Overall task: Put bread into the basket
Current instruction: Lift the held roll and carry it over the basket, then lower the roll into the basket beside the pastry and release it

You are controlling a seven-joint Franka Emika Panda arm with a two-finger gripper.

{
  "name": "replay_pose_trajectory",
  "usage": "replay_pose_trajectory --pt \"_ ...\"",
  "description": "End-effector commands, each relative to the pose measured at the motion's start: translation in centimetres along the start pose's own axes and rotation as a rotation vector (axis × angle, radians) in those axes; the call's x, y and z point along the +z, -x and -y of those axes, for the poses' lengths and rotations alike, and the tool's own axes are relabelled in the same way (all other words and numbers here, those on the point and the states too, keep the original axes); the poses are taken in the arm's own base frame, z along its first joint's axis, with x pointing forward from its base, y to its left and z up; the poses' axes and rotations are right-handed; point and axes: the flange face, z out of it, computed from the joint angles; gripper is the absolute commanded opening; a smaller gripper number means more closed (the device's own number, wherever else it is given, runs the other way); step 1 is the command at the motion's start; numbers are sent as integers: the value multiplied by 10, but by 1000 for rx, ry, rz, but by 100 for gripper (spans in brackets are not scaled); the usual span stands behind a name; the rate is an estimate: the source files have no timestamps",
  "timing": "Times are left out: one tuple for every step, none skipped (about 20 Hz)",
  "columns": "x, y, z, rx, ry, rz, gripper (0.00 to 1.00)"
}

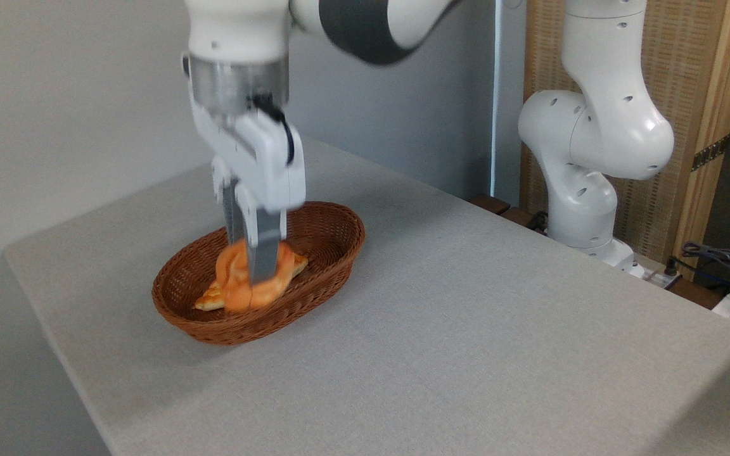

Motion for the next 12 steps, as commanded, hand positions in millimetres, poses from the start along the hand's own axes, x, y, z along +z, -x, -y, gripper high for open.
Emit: replay_pose_trajectory --pt "-16 0 -28 24 50 13 35" --pt "-19 -4 -37 37 58 19 35" --pt "-20 -10 -46 53 69 27 37" --pt "-17 -18 -57 70 81 36 38" --pt "-9 -28 -70 85 97 50 38" --pt "1 -40 -86 105 111 64 38" --pt "11 -49 -101 130 126 79 40" --pt "20 -56 -114 146 139 93 41" --pt "29 -64 -129 155 152 110 41" --pt "39 -73 -148 161 164 129 43" --pt "49 -82 -167 162 171 150 45" --pt "58 -86 -181 162 177 170 48"
